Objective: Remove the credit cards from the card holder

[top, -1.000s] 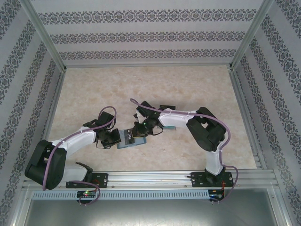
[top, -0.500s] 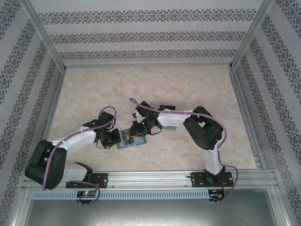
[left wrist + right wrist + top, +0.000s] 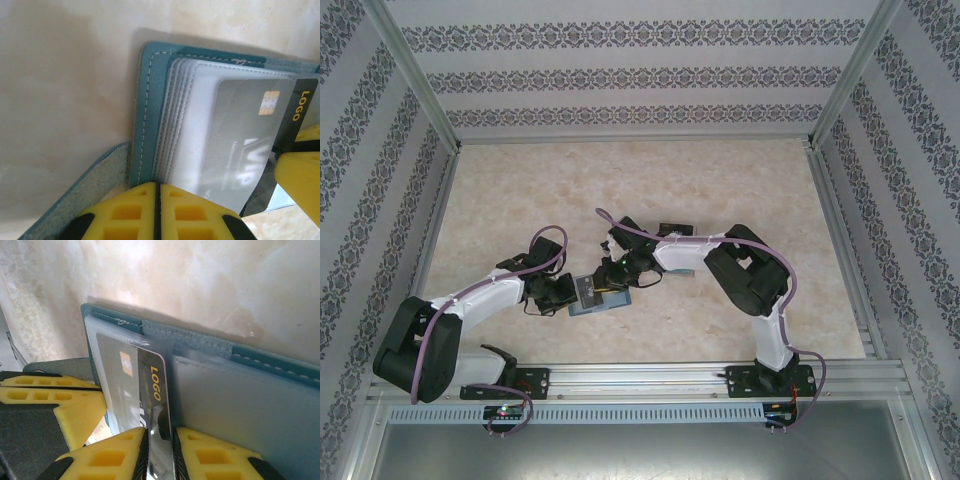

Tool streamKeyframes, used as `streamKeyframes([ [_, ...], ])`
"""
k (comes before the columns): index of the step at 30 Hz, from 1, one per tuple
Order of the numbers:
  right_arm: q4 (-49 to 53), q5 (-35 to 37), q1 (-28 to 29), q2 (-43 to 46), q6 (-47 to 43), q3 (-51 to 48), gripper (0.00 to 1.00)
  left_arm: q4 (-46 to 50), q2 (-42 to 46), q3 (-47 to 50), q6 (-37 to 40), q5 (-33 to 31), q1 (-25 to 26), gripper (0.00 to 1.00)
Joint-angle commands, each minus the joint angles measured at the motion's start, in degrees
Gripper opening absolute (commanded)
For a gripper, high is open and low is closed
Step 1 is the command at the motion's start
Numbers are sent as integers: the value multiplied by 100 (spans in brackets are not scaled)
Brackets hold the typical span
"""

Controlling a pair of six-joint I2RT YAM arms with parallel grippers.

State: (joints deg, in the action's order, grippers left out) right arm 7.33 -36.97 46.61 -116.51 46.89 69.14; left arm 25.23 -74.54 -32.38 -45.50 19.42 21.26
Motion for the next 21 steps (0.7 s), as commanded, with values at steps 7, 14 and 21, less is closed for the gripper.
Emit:
streamKeyframes([
  [7, -148, -34, -114, -95, 135, -187, 5, -36, -193, 93, -41, -26, -26, 0],
  [14, -146, 41, -361, 233, 41, -661, 3, -10, -219, 89, -21, -53, -28, 0],
  [21, -67, 127, -610, 616, -79, -1095, 4, -5, -223, 73, -12, -64, -26, 0],
])
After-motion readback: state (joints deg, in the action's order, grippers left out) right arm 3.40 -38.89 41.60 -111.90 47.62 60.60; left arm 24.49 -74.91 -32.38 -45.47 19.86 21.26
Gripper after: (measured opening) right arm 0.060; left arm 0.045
